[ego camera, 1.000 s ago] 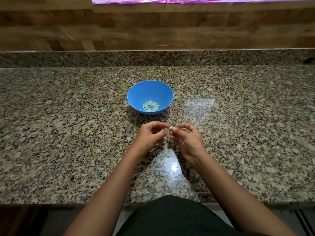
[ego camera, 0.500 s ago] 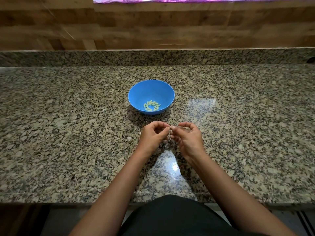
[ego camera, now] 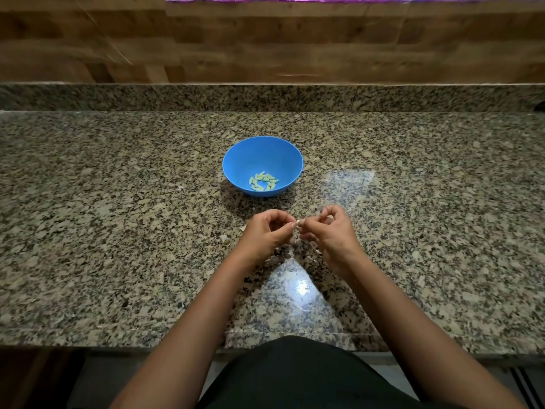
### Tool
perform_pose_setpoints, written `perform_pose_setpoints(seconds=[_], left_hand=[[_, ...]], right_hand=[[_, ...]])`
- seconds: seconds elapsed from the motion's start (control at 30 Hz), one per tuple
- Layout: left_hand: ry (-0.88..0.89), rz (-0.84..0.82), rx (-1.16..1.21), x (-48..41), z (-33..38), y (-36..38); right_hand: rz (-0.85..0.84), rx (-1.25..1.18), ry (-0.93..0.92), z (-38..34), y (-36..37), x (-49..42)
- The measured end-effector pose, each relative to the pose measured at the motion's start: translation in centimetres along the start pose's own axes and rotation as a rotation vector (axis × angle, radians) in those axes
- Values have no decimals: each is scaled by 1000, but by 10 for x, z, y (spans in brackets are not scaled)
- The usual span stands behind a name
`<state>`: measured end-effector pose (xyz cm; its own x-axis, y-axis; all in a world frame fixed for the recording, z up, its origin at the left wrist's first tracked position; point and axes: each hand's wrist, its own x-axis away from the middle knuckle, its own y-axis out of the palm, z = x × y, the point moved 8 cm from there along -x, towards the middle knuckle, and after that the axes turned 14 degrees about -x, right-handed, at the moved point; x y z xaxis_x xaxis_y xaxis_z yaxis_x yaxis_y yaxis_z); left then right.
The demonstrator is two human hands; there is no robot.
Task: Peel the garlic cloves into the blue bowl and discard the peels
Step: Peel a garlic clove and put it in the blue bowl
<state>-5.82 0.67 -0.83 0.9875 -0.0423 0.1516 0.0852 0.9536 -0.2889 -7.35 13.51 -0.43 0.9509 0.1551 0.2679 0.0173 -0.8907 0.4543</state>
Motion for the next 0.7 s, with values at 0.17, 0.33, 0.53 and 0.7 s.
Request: perform_pose_setpoints(seconds=[0.17,0.33,0.53,0.7], left_hand=[[-81,-161,142,1,-2,2],[-101,-230,122,-1,0,2],[-104,-280,71,-3,2,2],[-106,-363,7,-1,10,5]], right_hand=[[-170,12,131,-3,6,-3],[-226,19,166,-4,7,-3],[-258,30,163,-6,5,-3],[-293,60,159,-14,10,-4]])
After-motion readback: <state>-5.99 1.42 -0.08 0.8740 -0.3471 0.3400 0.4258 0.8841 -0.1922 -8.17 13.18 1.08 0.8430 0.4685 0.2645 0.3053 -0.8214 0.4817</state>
